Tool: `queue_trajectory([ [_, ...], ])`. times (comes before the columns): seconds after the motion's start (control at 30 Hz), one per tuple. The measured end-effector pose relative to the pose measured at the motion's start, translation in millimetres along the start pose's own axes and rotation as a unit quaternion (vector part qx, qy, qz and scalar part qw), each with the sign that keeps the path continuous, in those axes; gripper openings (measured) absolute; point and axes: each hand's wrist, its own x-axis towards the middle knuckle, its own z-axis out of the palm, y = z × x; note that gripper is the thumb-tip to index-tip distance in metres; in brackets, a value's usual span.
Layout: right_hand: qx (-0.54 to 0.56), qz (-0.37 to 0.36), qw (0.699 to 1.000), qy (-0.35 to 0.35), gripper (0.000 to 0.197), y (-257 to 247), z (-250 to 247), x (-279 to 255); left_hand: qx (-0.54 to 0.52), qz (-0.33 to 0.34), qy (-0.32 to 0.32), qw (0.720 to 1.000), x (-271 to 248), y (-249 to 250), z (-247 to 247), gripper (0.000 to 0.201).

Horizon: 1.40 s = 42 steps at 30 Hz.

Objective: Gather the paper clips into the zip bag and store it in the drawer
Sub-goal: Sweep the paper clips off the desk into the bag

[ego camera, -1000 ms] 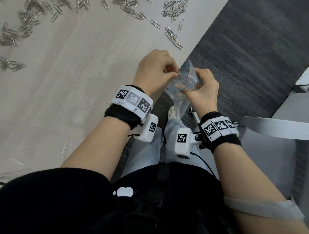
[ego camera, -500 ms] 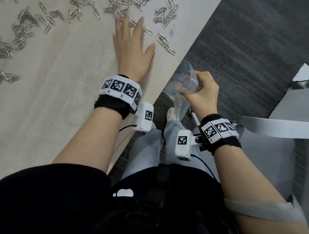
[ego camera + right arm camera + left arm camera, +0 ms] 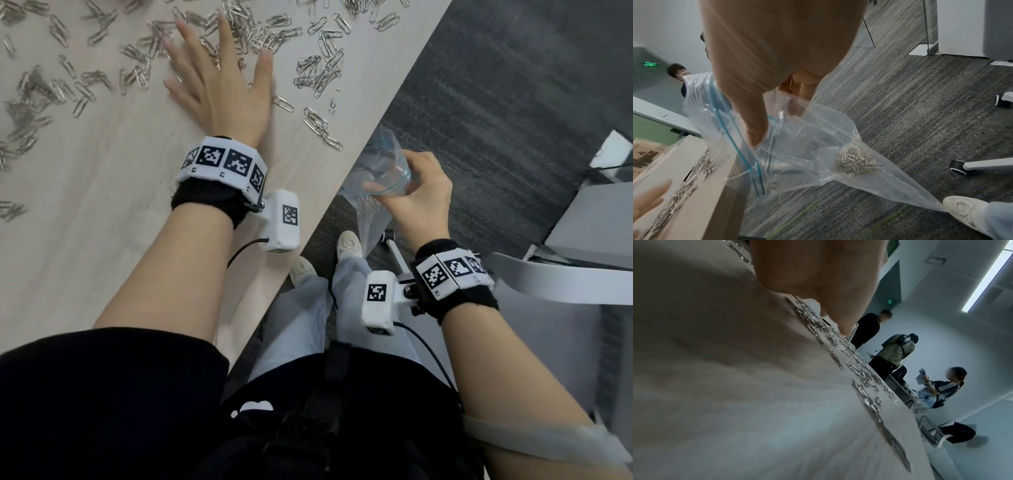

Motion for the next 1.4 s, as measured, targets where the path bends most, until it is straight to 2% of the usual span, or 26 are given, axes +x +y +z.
queue_trajectory([
  [0.2,-0.002,-0.003,1.000,0.003,0.040,-1,-2,15,0.025,-0.008,-0.016,1.000,14,5,9,0.062],
  [0.43,0.004,0.002,1.000,0.000,0.046,-5,-4,28,0.044,0.070,-0.047,0.995,6,15,18,0.063],
  [0.57,0.010,-0.005,1.000,-0.004,0.046,-5,-4,32,-0.001,0.115,-0.052,0.992,-3,21,21,0.055],
  [0.73,0.007,-0.006,1.000,-0.006,0.047,-5,-4,35,-0.141,0.169,-0.032,0.975,-7,25,20,0.044],
  [0.83,0.002,-0.012,1.000,-0.005,0.047,-7,-5,37,-0.099,0.149,-0.020,0.984,-4,26,19,0.054],
  [0.93,0.001,-0.008,1.000,-0.006,0.043,-8,-5,39,-0.015,0.129,-0.065,0.989,-2,28,18,0.063],
  [1.17,-0.004,0.005,1.000,-0.004,0.039,-10,-5,40,0.025,0.197,-0.139,0.970,-17,34,21,0.061],
  [1.27,-0.006,0.005,1.000,-0.007,0.038,-13,-5,40,-0.007,0.228,-0.170,0.959,-27,37,23,0.056],
  [1.4,-0.008,0.003,1.000,-0.005,0.038,-13,-6,39,-0.139,0.235,-0.190,0.943,-37,38,15,0.046],
])
